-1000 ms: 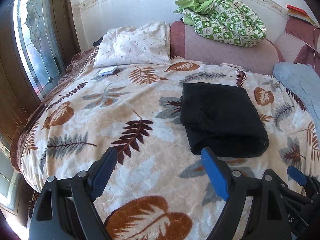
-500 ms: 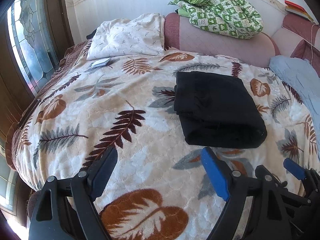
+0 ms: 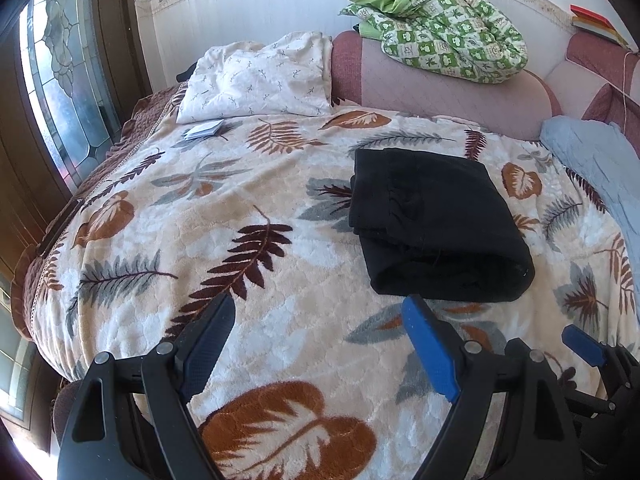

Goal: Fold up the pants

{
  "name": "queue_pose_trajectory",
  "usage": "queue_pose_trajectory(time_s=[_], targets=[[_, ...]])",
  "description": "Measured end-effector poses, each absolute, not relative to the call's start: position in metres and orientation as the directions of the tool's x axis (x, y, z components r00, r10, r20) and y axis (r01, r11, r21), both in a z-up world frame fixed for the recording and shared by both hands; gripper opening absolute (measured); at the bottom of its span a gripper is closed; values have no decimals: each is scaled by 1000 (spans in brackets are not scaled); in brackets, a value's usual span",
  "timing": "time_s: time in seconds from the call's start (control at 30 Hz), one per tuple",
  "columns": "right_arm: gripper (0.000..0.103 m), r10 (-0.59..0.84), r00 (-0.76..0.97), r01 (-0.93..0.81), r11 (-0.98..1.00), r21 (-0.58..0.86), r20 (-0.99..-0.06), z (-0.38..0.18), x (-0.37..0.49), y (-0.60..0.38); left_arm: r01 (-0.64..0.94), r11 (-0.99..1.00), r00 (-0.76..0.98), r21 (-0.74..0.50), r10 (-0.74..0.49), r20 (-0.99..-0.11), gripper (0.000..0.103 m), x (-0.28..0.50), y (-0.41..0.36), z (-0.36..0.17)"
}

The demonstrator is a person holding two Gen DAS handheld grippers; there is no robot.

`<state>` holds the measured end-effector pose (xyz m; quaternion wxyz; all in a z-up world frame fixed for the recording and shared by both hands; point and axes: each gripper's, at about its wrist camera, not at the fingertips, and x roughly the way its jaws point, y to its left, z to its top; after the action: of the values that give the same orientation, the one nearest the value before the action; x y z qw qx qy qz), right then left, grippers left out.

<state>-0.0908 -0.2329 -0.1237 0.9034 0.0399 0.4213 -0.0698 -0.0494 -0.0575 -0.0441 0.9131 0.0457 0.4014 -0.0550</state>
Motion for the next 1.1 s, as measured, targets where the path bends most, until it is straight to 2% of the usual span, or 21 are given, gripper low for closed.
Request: queue_pose_trajectory(time_s=[0.6, 1.1], targets=[[85, -92, 622, 160, 987, 11, -778, -128, -88, -232, 158, 987, 636, 32, -77, -768, 85, -46, -60, -55], [85, -116, 598, 155, 988, -27, -793, -136, -85, -227, 152, 988, 649, 20, -84, -756, 85, -46, -58, -57]])
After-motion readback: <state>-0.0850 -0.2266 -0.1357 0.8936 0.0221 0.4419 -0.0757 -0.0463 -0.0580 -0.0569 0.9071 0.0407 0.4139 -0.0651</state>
